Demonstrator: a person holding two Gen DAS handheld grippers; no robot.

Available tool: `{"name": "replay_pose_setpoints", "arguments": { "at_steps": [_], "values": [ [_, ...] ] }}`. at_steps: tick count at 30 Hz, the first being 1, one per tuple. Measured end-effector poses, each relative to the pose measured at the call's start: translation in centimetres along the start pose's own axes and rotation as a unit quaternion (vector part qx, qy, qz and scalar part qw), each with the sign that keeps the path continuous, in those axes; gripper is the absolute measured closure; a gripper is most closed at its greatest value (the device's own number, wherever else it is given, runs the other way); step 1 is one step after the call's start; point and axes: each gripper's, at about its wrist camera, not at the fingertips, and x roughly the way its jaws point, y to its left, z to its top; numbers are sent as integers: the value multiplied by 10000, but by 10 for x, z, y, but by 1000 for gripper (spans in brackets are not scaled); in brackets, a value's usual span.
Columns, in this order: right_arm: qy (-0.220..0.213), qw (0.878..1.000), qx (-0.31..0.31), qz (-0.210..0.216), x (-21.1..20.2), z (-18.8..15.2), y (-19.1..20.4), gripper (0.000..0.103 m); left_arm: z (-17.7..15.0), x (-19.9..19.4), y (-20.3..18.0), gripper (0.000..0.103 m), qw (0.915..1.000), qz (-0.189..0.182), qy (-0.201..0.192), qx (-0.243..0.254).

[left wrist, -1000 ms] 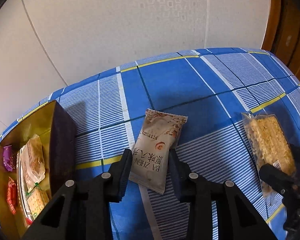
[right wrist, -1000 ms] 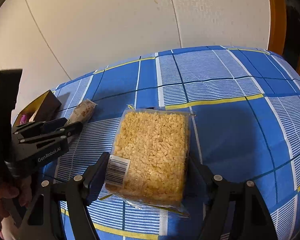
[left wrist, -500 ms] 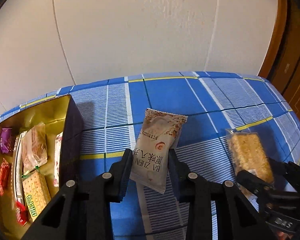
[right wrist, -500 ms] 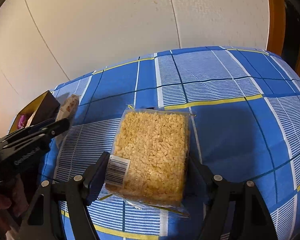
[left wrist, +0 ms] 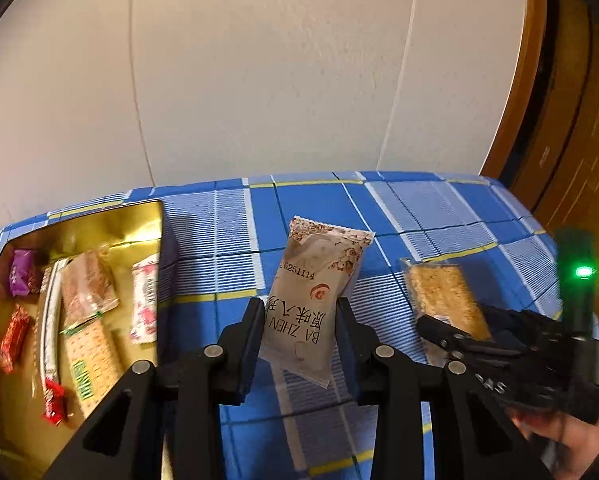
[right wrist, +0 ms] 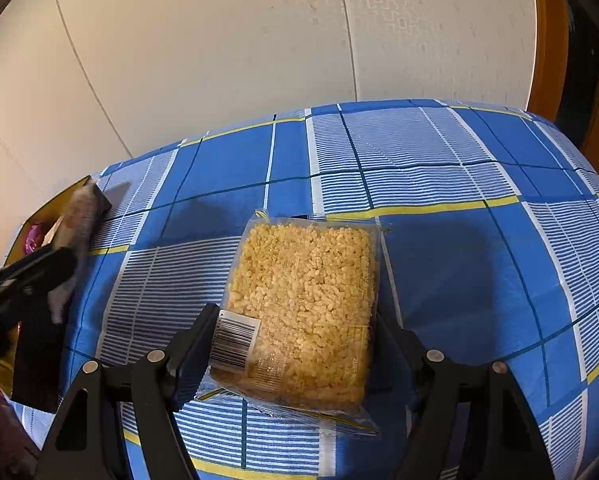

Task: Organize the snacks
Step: 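Carry the white pastry bag into the tray and open the left gripper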

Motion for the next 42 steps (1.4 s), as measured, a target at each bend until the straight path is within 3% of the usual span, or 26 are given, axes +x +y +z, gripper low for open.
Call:
{"name": "replay_pose_setpoints", "arguments": {
  "at_steps": [6,12,21,27,42],
  "values": [
    [-12,9999,-36,-112,1,0,3,27,-5,-43,36,67,9994,105,-247,-215],
    [-18,9998,-48,-172,2,1,4,27,-20,-78,90,67,9972,525,-380,-361],
    [-18,9996,62,-275,2,2,6,27,-55,-81,170,67,9880,1092,-155,-1078],
    [-65,9997,212,-97,0,2,0,27,-66,-77,190,67,9856,973,-192,-1373],
    [-98,9994,159,-302,1,1,5,27,-75,-60,207,67,9816,1125,160,-1534]
  ]
}}
